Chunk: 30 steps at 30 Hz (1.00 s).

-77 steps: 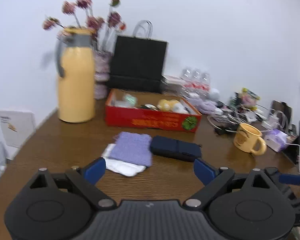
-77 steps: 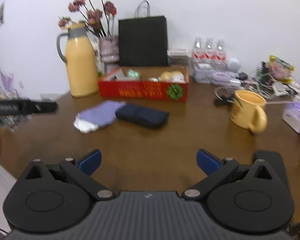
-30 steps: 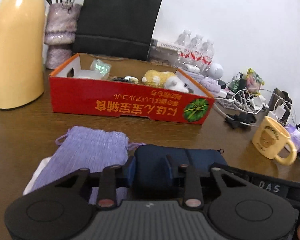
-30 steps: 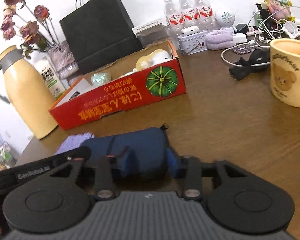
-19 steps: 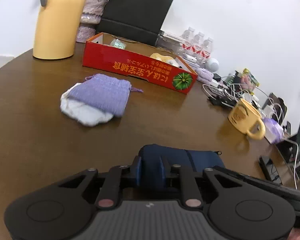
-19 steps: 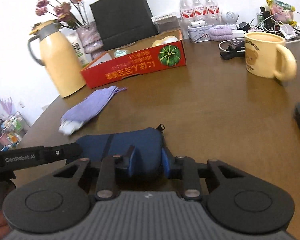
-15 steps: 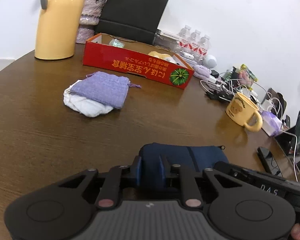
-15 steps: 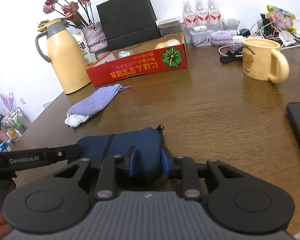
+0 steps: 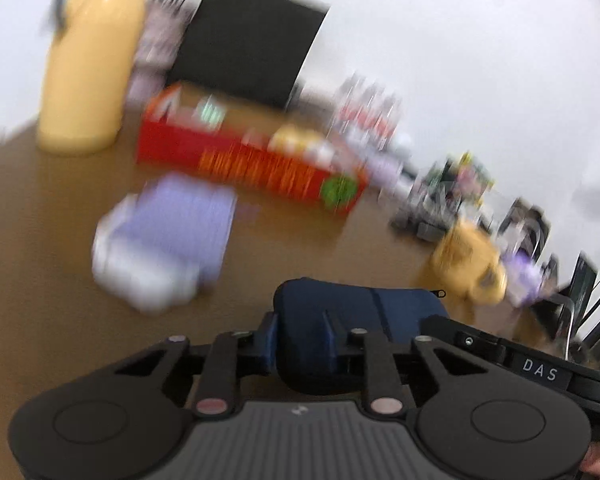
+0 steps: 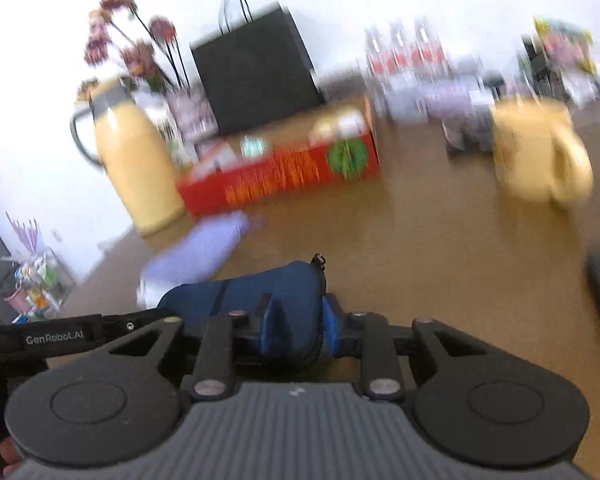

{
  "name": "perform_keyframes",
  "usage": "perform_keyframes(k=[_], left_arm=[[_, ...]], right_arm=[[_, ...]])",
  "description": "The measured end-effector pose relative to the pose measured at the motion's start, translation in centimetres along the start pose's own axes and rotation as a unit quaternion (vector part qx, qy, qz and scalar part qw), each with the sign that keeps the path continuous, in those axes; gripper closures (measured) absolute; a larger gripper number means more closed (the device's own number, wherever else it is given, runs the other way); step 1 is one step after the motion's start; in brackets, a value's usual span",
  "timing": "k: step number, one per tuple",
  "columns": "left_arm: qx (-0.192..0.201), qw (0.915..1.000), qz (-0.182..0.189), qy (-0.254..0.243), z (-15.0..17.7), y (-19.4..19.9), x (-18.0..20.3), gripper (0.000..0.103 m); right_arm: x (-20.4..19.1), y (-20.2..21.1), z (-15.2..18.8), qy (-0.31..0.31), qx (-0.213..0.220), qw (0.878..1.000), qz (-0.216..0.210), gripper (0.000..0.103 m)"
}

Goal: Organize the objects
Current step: 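Lower the navy pouch into the red box and open both grippers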

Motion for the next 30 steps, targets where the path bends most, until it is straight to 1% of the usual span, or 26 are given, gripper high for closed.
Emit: perform_keyframes(k=[2, 4, 6, 7, 8, 9, 11, 12, 13, 14, 15, 16, 17, 18, 19, 20, 21, 22, 23, 24, 25, 27, 30], left_arm=[[0.015, 0.9998, 0.005, -0.013, -4.4, -1.5, 0.6, 0.082], [0.019, 0.9996, 0.008, -0.018, -9.6, -4.2, 0.8, 0.082], [0.02, 0.9995, -0.004, -0.023, -15.3, -8.3, 0.6, 0.082], [0.018, 0.9995, -0.009, -0.023, -17.7, -10.3, 0.4, 0.082], [0.014, 0.9992, -0.018, -0.034, -20.4, -13.0, 0.0, 0.082], [0.007, 0.9985, -0.025, -0.048, -22.3, -15.2, -0.4, 0.082], [-0.018, 0.9979, -0.044, -0.044, -26.3, -20.6, -2.6, 0.082], [-0.036, 0.9979, -0.045, -0.029, -27.5, -22.8, -3.8, 0.082], [-0.051, 0.9973, -0.051, -0.015, -28.3, -24.9, -4.9, 0.082], [-0.061, 0.9955, -0.068, -0.022, -29.0, -27.1, -5.6, 0.082], [-0.06, 0.9932, -0.094, -0.034, -29.2, -28.6, -6.1, 0.083], [-0.061, 0.9895, -0.117, -0.058, -29.1, -29.9, -6.2, 0.084], [-0.065, 0.9859, -0.134, -0.076, -29.0, -31.2, -6.5, 0.083], [-0.071, 0.9841, -0.143, -0.079, -28.9, -32.1, -6.8, 0.08], [-0.07, 0.9832, -0.149, -0.079, -28.9, -32.4, -7.0, 0.075], [-0.062, 0.9838, -0.15, -0.075, -29.1, -32.2, -7.2, 0.071], [-0.056, 0.9849, -0.148, -0.071, -29.1, -31.6, -7.4, 0.065], [-0.049, 0.9865, -0.141, -0.066, -29.3, -31.2, -7.7, 0.056], [-0.04, 0.9883, -0.135, -0.059, -29.5, -30.4, -8.1, 0.051], [-0.031, 0.9887, -0.136, -0.054, -29.5, -30.1, -8.0, 0.046], [-0.025, 0.9886, -0.138, -0.054, -29.7, -29.5, -8.1, 0.046], [-0.017, 0.9874, -0.149, -0.051, -29.8, -28.0, -7.9, 0.046], [0.013, 0.9869, -0.148, -0.063, -29.5, -24.2, -6.0, 0.044]], right_arm=[[0.0, -1.7, -4.2, 0.022, 0.031, 0.999, 0.003, 0.077], [0.4, -4.3, -8.4, 0.032, 0.059, 0.998, 0.006, 0.077], [1.3, -8.5, -13.0, 0.034, 0.065, 0.997, 0.005, 0.077], [1.8, -10.9, -15.1, 0.029, 0.066, 0.997, 0.007, 0.077], [2.5, -13.7, -17.1, 0.028, 0.06, 0.998, 0.011, 0.077], [3.3, -16.7, -18.9, 0.023, 0.054, 0.998, 0.016, 0.077], [4.8, -22.7, -21.3, -0.002, 0.019, 1.0, 0.014, 0.077], [5.2, -25.5, -22.1, -0.015, 0.0, 1.0, 0.018, 0.077], [5.5, -27.8, -22.8, -0.021, -0.012, 0.999, 0.025, 0.077], [5.5, -30.1, -23.2, -0.016, -0.027, 0.999, 0.034, 0.077], [5.5, -32.4, -23.4, -0.017, -0.046, 0.998, 0.041, 0.077], [5.2, -34.9, -23.5, -0.012, -0.066, 0.997, 0.041, 0.077], [4.8, -37.1, -23.5, -0.004, -0.089, 0.995, 0.036, 0.077], [4.3, -38.4, -23.0, 0.005, -0.103, 0.994, 0.041, 0.075], [3.7, -39.3, -22.8, 0.022, -0.105, 0.993, 0.044, 0.066], [3.1, -40.0, -22.5, 0.042, -0.106, 0.992, 0.045, 0.062], [2.7, -40.3, -22.2, 0.055, -0.103, 0.992, 0.05, 0.055], [2.6, -40.3, -21.9, 0.061, -0.097, 0.992, 0.058, 0.05], [2.7, -40.3, -21.5, 0.064, -0.097, 0.991, 0.061, 0.045], [2.9, -40.2, -21.6, 0.055, -0.098, 0.992, 0.051, 0.044], [3.1, -39.8, -21.7, 0.048, -0.092, 0.993, 0.047, 0.042], [3.2, -38.5, -22.5, 0.045, -0.08, 0.994, 0.054, 0.038], [3.6, -35.3, -24.3, 0.035, -0.059, 0.996, 0.049, 0.038]])
Point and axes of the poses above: each gripper's, at about its wrist camera, not at the fingertips, and y roughly against the way its jaws point, x to its right, z to its underside, the point moved 3 cm from there along -y, roughly the way its jaws point, and after that the axes turned 10 degrees about y, right-handed, at the moved point
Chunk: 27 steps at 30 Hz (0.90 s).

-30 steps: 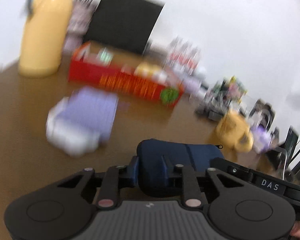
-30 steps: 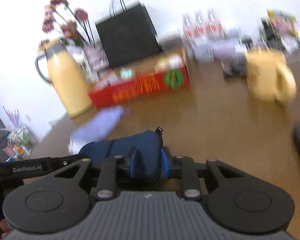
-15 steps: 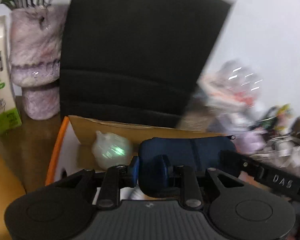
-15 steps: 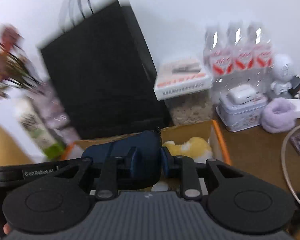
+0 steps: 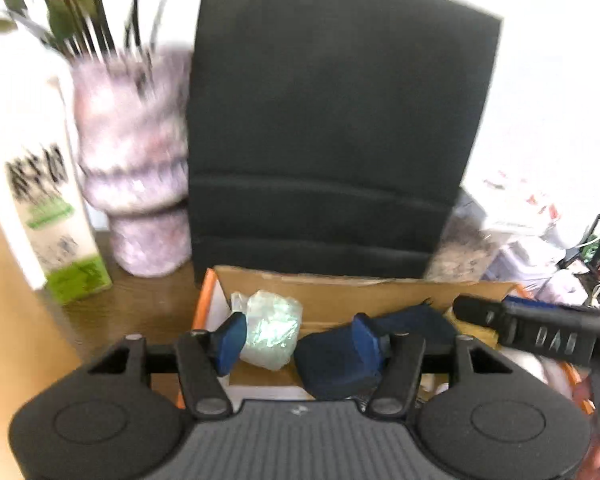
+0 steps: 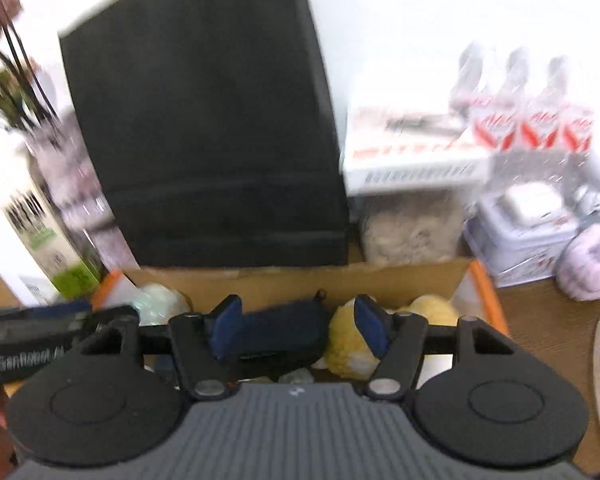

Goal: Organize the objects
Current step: 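Lower the navy pouch into the red box and open both grippers, then withdraw both grippers and move them toward the lilac drawstring pouch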

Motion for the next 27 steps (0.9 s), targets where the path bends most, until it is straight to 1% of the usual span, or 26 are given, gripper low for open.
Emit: perform_keyframes(k=[2, 4, 5, 7, 8, 9, 10, 12, 13, 14, 16, 18, 20, 21, 22, 23, 24, 26, 27], left_arm=[[0.026, 0.9996, 0.007, 0.0, 0.4, 4.0, 0.6, 0.04], [0.047, 0.9982, 0.037, 0.002, 1.3, 8.1, 1.2, 0.028], [0.053, 0.9971, 0.054, -0.001, 2.1, 10.5, 1.5, 0.026], [0.072, 0.9941, 0.079, -0.014, 4.5, 15.2, 2.0, 0.023], [0.088, 0.9924, 0.084, -0.02, 6.2, 17.7, 1.9, 0.022], [0.103, 0.9907, 0.086, -0.024, 8.1, 20.0, 1.8, 0.018], [0.117, 0.9886, 0.09, -0.028, 10.5, 22.7, 1.7, 0.013], [0.132, 0.9852, 0.106, -0.024, 14.8, 26.6, 1.2, 0.01], [0.134, 0.9838, 0.117, -0.015, 17.4, 28.6, 0.8, 0.008], [0.132, 0.9839, 0.12, -0.009, 19.4, 30.0, 0.3, 0.008], [0.126, 0.9859, 0.11, -0.004, 23.4, 32.4, -0.7, 0.006], [0.105, 0.9907, 0.085, -0.012, 26.2, 33.7, -1.5, 0.006], [0.073, 0.996, 0.052, -0.002, 28.3, 34.2, -2.3, 0.006], [0.06, 0.9976, 0.033, 0.006, 28.8, 34.0, -2.8, 0.006], [0.052, 0.9985, 0.01, 0.011, 29.4, 34.0, -2.9, 0.007], [0.054, 0.9984, -0.007, 0.016, 29.8, 34.1, -2.9, 0.007], [0.06, 0.998, -0.009, 0.018, 30.1, 34.3, -2.8, 0.007], [0.067, 0.9974, 0.001, 0.024, 30.3, 34.8, -2.3, 0.007], [0.07, 0.9973, 0.006, 0.024, 30.4, 35.0, -2.0, 0.007]], right_arm=[[0.0, 3.3, -0.7, 0.007, 0.019, 1.0, 0.002, 0.035], [0.0, 7.5, -0.7, 0.018, 0.042, 0.999, 0.01, 0.028], [0.0, 9.9, -0.3, 0.021, 0.053, 0.998, 0.011, 0.026], [0.0, 14.8, 1.2, 0.021, 0.077, 0.997, 0.003, 0.014], [-0.1, 17.1, 2.3, 0.02, 0.089, 0.996, -0.005, 0.01], [-0.1, 19.7, 3.8, 0.018, 0.102, 0.994, -0.016, 0.003], [-0.1, 22.2, 5.5, 0.016, 0.116, 0.993, -0.03, 0.001], [0.1, 26.6, 9.4, -0.004, 0.137, 0.989, -0.047, 0.0], [0.1, 28.8, 12.0, -0.018, 0.145, 0.988, -0.045, 0.0], [0.0, 30.7, 14.4, -0.029, 0.149, 0.988, -0.035, 0.0], [-0.7, 33.4, 18.7, -0.039, 0.147, 0.988, -0.02, 0.0], [-1.4, 35.6, 22.7, -0.023, 0.133, 0.991, -0.011, 0.0], [-2.3, 37.5, 26.1, 0.042, 0.108, 0.993, 0.003, 0.0], [-2.4, 38.5, 27.3, 0.062, 0.101, 0.993, 0.013, 0.0], [-2.3, 39.4, 28.3, 0.073, 0.092, 0.993, 0.021, 0.0], [-2.2, 40.4, 29.1, 0.07, 0.09, 0.993, 0.023, 0.0], [-2.0, 41.2, 29.5, 0.061, 0.093, 0.994, 0.02, 0.0], [-1.8, 42.6, 29.7, 0.043, 0.105, 0.993, 0.015, 0.0], [-1.9, 43.2, 29.7, 0.042, 0.11, 0.993, 0.02, 0.0]])
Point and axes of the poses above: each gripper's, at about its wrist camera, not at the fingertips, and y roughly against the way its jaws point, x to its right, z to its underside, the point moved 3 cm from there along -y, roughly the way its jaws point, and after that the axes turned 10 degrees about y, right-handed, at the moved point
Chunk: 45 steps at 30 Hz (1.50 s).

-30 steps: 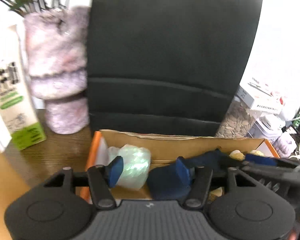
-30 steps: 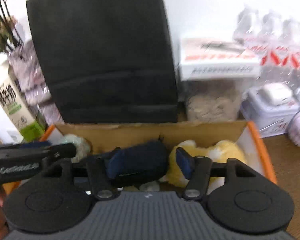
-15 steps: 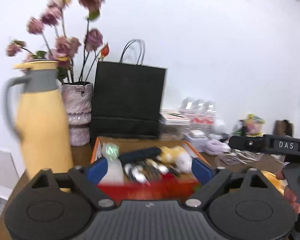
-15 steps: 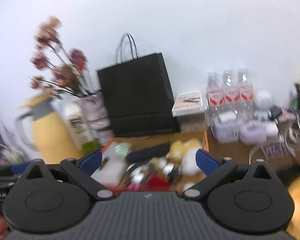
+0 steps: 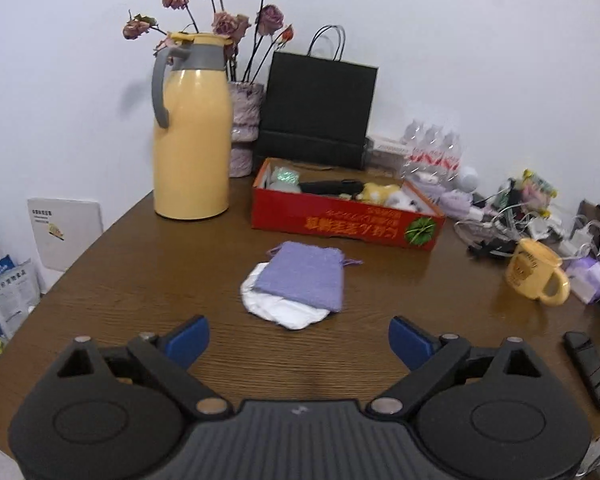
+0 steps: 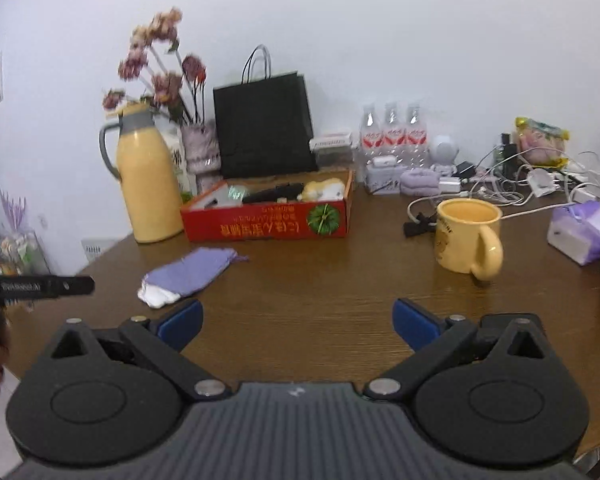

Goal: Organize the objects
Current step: 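Withdraw both grippers and move them toward the lilac drawstring pouch, then grasp the lilac drawstring pouch with both grippers and lift it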

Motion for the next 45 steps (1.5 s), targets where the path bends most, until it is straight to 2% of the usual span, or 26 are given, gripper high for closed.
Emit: perform_keyframes(k=[3, 5, 8, 11, 13, 17, 18, 20, 21, 22, 24, 25, 27, 29, 30, 31, 32, 33, 35, 36, 39, 42, 45], left_arm=[[0.02, 0.9996, 0.015, -0.016, 0.1, 1.1, 0.6, 0.006], [0.024, 0.9995, 0.01, -0.018, 0.3, 1.3, 0.5, 0.006], [0.001, 1.0, -0.002, -0.002, 1.1, 0.5, -0.6, 0.006], [-0.032, 0.9994, -0.004, 0.014, 1.6, -1.9, -1.6, 0.008], [-0.053, 0.9983, -0.002, 0.026, 1.3, -3.9, -1.9, 0.019], [-0.053, 0.997, 0.029, 0.048, -0.6, -8.2, -1.8, 0.03], [-0.056, 0.9965, 0.028, 0.056, -1.1, -9.5, -1.8, 0.038], [-0.064, 0.9954, 0.019, 0.069, -1.7, -12.0, -1.7, 0.047], [-0.072, 0.9944, 0.014, 0.076, -2.0, -13.0, -1.7, 0.056], [-0.076, 0.9938, 0.013, 0.079, -2.2, -14.0, -1.7, 0.058], [-0.082, 0.9952, 0.004, 0.054, -2.3, -15.5, -1.3, 0.06], [-0.086, 0.9956, -0.005, 0.036, -2.3, -16.1, -1.2, 0.066], [-0.089, 0.9954, -0.016, 0.031, -2.1, -16.7, -1.5, 0.071], [-0.085, 0.9959, -0.012, 0.03, -2.0, -16.8, -1.7, 0.071], [-0.083, 0.9961, -0.013, 0.027, -2.0, -16.8, -1.8, 0.073], [-0.081, 0.9963, -0.014, 0.024, -2.0, -16.8, -1.7, 0.086], [-0.079, 0.9965, -0.015, 0.022, -2.0, -16.8, -1.8, 0.095], [-0.079, 0.9965, -0.015, 0.024, -2.1, -16.7, -2.0, 0.1], [-0.072, 0.9969, -0.01, 0.029, -2.2, -16.0, -2.1, 0.1], [-0.067, 0.9973, -0.006, 0.029, -2.2, -15.6, -2.0, 0.1], [-0.058, 0.9979, 0.01, 0.026, -1.8, -13.7, -1.2, 0.1], [-0.07, 0.9967, 0.039, -0.007, 0.1, -12.0, 0.8, 0.099], [-0.083, 0.996, 0.032, -0.01, 2.2, -10.6, 1.5, 0.087]], right_arm=[[-0.5, 0.6, -0.2, 0.019, 0.01, 1.0, 0.01, 0.0], [-0.7, 0.0, -0.2, 0.02, 0.003, 1.0, 0.007, 0.0], [-1.2, -2.3, 0.2, 0.016, -0.016, 1.0, -0.007, 0.0], [-2.0, -5.2, 0.2, 0.028, -0.03, 0.999, -0.027, 0.0], [-2.7, -7.2, -0.4, 0.036, -0.028, 0.998, -0.041, 0.001], [-3.5, -13.7, -2.9, 0.049, -0.035, 0.997, -0.044, 0.003], [-4.0, -15.9, -3.6, 0.058, -0.043, 0.996, -0.044, 0.005], [-5.3, -20.2, -4.6, 0.072, -0.053, 0.994, -0.062, 0.01], [-5.9, -22.4, -5.0, 0.075, -0.063, 0.993, -0.072, 0.014], [-6.6, -24.6, -5.4, 0.075, -0.073, 0.991, -0.083, 0.019], [-8.3, -28.6, -6.0, 0.088, -0.088, 0.987, -0.1, 0.021], [-9.1, -30.2, -6.1, 0.096, -0.096, 0.985, -0.105, 0.021], [-10.5, -33.0, -6.2, 0.111, -0.112, 0.981, -0.115, 0.024], [-11.6, -34.9, -6.2, 0.13, -0.116, 0.977, -0.126, 0.033], [-11.9, -35.7, -6.2, 0.134, -0.12, 0.975, -0.128, 0.043], [-12.0, -36.4, -6.1, 0.135, -0.131, 0.974, -0.129, 0.059], [-11.9, -36.9, -5.9, 0.123, -0.138, 0.974, -0.132, 0.06], [-11.4, -36.8, -5.8, 0.104, -0.139, 0.975, -0.136, 0.067], [-10.2, -35.4, -5.4, 0.079, -0.145, 0.978, -0.13, 0.092], [-9.6, -34.4, -5.1, 0.073, -0.148, 0.979, -0.122, 0.098], [-7.0, -28.7, -2.9, 0.026, -0.137, 0.984, -0.111, 0.098], [-4.9, -22.3, 0.6, -0.013, -0.134, 0.986, -0.094, 0.099], [-4.1, -17.0, 2.8, -0.013, -0.132, 0.987, -0.092, 0.098]])
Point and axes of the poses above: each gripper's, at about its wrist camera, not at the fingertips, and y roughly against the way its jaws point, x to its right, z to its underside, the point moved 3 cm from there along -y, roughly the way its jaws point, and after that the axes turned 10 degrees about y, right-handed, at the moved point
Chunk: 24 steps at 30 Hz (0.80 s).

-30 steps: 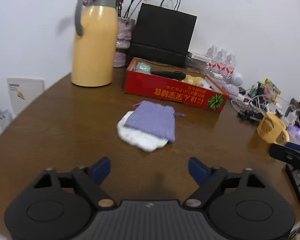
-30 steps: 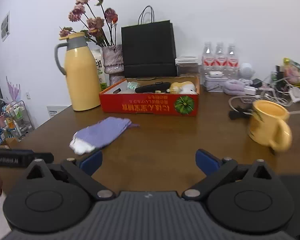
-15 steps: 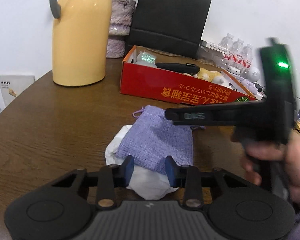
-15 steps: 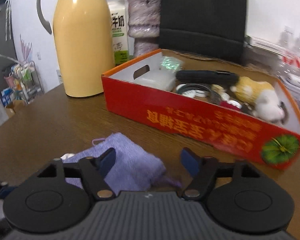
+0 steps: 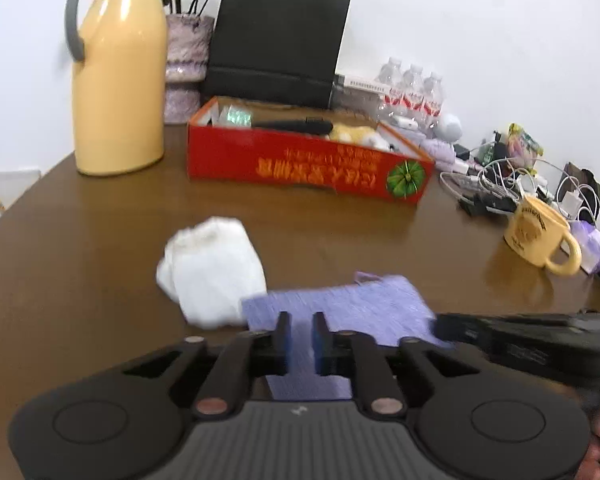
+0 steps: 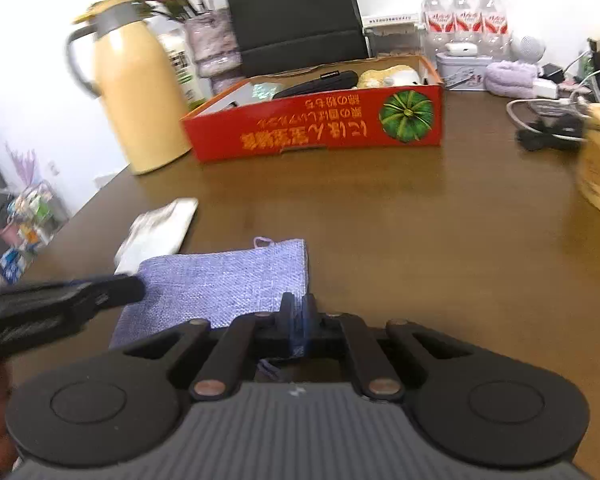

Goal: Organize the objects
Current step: 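Grasp the lilac drawstring pouch with both grippers and lift it, then carry the lilac pouch over the red box and open both grippers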

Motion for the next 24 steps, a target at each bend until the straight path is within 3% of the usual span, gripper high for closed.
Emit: perform_keyframes(k=[5, 7, 9, 12, 14, 15, 16, 19, 22, 24], left_arm=[[-0.005, 0.9999, -0.015, 0.004, 0.7, 0.8, 0.3, 0.071], [-0.011, 0.9997, -0.022, 0.001, 0.9, 0.8, 0.5, 0.065], [-0.015, 0.9995, -0.028, -0.001, 1.5, 1.3, 0.5, 0.065], [-0.023, 0.9994, -0.026, -0.002, 2.4, 2.5, 0.3, 0.058], [-0.034, 0.999, -0.026, -0.008, 3.1, 2.4, 0.5, 0.06], [-0.037, 0.9989, -0.028, -0.012, 3.4, 2.2, 0.7, 0.061], [-0.029, 0.9988, -0.035, -0.018, 3.5, 2.3, 0.9, 0.067], [-0.031, 0.999, -0.026, -0.02, 3.9, 2.3, 1.3, 0.071], [-0.037, 0.9991, -0.011, -0.021, 4.3, 2.8, 1.5, 0.083], [-0.041, 0.999, 0.0, -0.018, 4.7, 3.2, 1.8, 0.085]], right_arm=[[0.1, 3.1, 1.1, 0.037, 0.0, 0.999, 0.025, 0.089], [0.2, 2.5, 1.0, 0.038, -0.001, 0.999, 0.022, 0.068], [0.3, 1.9, 0.9, 0.035, 0.005, 0.999, 0.013, 0.062], [0.1, 0.8, 0.5, 0.03, 0.021, 0.999, -0.012, 0.062], [0.1, 0.0, 0.4, 0.029, 0.016, 0.999, -0.021, 0.067], [-0.1, -0.1, 0.4, 0.035, 0.019, 0.999, -0.014, 0.076], [-0.3, -0.1, 0.5, 0.037, 0.016, 0.999, -0.012, 0.08], [-0.9, 0.9, 1.3, 0.035, 0.013, 0.999, -0.006, 0.082], [-1.9, 3.0, 3.0, 0.053, 0.016, 0.998, 0.023, 0.081], [-2.1, 4.5, 4.0, 0.048, 0.017, 0.998, 0.036, 0.079]])
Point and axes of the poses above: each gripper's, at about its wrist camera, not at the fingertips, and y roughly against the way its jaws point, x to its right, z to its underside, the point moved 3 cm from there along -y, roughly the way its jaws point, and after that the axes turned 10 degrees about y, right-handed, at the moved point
